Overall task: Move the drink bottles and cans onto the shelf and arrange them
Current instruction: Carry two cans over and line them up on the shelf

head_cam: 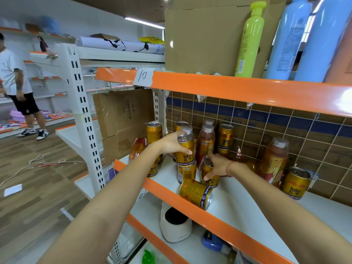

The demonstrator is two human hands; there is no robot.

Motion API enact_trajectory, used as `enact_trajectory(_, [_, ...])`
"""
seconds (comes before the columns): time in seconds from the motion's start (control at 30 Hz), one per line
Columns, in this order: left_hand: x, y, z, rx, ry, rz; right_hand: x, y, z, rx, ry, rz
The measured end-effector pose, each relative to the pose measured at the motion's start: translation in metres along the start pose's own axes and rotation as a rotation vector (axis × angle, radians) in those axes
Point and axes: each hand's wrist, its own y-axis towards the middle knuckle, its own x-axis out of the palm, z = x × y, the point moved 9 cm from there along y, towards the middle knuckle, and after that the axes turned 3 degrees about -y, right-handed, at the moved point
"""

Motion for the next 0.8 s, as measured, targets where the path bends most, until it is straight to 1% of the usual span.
enact_trajectory(0.13, [0.001, 0.000, 0.000, 0.035, 0.044, 0.089, -0.002, -0.001, 0.000, 0.004, -0.053, 0.146])
enact_trajectory(0.23, [-0.001, -0.002, 0.001, 0.064, 0.051, 0.114, -0.006, -0.008, 0.000, -0.005, -0.061, 0.200])
enact_trajectory(0.43, [-0.001, -0.008, 0.011, 0.105, 0.139, 0.073, -0.014, -0.030, 0.000, 0.027, -0.090, 0.256])
enact_trajectory(0.6, [0.006, -0.022, 0.045, 0.201, 0.197, 0.010, -0.040, -0.055, 0.003, 0.046, -0.071, 0.298])
enact_trajectory(0.8, [0.020, -0.032, 0.068, 0.243, 0.278, -0.065, -0.055, -0.100, 0.022, 0.134, -0.119, 0.345])
